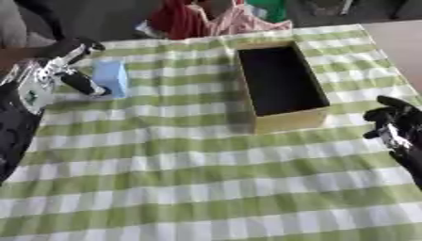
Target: Pick up objects on the table and place them in the box.
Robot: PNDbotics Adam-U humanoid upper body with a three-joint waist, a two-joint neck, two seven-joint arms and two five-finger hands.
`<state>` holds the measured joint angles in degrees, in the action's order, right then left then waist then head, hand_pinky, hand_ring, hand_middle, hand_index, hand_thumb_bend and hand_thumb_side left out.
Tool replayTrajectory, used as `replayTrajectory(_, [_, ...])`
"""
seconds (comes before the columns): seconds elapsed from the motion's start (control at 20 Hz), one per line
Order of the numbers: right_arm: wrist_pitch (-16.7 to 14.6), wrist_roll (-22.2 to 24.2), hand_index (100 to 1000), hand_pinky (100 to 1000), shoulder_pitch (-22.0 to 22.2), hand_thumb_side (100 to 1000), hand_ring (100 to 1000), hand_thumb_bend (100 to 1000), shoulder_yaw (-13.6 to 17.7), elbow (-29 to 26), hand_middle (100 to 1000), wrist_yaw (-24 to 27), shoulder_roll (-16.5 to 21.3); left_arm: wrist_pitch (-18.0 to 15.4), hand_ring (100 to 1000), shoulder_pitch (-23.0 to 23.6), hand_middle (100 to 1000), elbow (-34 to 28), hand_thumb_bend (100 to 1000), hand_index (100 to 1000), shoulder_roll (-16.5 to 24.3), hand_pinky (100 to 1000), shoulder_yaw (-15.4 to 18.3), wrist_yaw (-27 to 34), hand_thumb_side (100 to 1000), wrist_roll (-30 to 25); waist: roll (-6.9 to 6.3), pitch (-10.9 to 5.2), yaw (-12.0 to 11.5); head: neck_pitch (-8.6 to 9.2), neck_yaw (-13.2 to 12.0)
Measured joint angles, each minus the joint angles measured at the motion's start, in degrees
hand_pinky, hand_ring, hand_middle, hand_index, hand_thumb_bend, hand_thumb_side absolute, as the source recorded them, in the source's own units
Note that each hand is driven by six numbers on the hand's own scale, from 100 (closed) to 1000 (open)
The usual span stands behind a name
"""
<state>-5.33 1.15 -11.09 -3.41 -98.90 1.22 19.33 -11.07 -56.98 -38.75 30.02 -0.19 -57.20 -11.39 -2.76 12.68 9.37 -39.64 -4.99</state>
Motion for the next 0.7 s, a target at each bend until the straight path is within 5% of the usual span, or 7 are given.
replayTrajectory(0.2, [0.0,0.1,875,584,0.0,510,763,100,-0.1,0.0,654,0.1,-0.1,-2.0,833,-0.1,781,0.7,572,886,-1.0,834,1.6,-3.7,160,0.0,0.0,0.03,0.2,0.0,0.0])
replayTrajectory(0.55, [-0.1,0.3,874,585,0.0,513,764,100,-0.1,0.0,654,0.4,-0.4,-2.2,704,-0.1,483,0.8,367,779,-1.8,753,1.9,-4.4,100,1.5,0.0,0.12,0.5,0.01,-0.1])
replayTrajectory(0.7, [-0.1,0.4,873,585,0.0,513,764,100,-0.1,0.1,654,0.4,-0.5,-1.7,681,-0.1,442,0.4,332,763,-1.9,730,1.9,-3.7,100,4.0,-0.02,0.28,0.5,0.01,-0.1])
